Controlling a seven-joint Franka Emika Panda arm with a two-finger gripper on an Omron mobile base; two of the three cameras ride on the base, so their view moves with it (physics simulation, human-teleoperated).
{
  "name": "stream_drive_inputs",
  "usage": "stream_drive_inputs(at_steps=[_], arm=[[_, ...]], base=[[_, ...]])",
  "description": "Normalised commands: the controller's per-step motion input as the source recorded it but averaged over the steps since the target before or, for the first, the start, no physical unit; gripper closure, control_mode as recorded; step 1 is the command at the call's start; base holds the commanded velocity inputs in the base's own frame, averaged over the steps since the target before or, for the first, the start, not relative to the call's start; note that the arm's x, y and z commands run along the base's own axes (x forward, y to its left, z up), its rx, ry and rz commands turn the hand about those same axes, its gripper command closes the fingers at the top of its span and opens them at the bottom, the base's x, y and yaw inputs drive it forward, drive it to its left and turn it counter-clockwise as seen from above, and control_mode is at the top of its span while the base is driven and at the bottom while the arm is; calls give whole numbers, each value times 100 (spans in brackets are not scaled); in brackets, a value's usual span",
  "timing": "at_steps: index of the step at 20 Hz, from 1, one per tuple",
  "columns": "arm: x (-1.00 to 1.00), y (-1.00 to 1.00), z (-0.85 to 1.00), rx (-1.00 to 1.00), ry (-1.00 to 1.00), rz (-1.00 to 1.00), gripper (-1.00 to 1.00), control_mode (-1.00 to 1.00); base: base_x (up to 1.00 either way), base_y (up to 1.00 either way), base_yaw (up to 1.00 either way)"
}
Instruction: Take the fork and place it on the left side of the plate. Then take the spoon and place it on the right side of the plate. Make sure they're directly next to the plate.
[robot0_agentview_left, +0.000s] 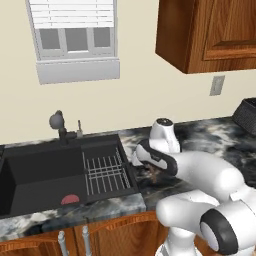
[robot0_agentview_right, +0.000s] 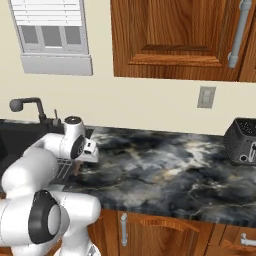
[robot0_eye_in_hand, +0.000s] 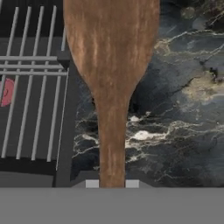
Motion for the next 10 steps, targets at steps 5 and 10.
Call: stream_drive_inputs(at_steps=[5, 10], arm=[[0, 0, 89, 4, -22, 3, 100, -100], [-5, 0, 94, 2, -28, 2, 100, -100]], base=[[0, 0, 0], [0, 0, 0]])
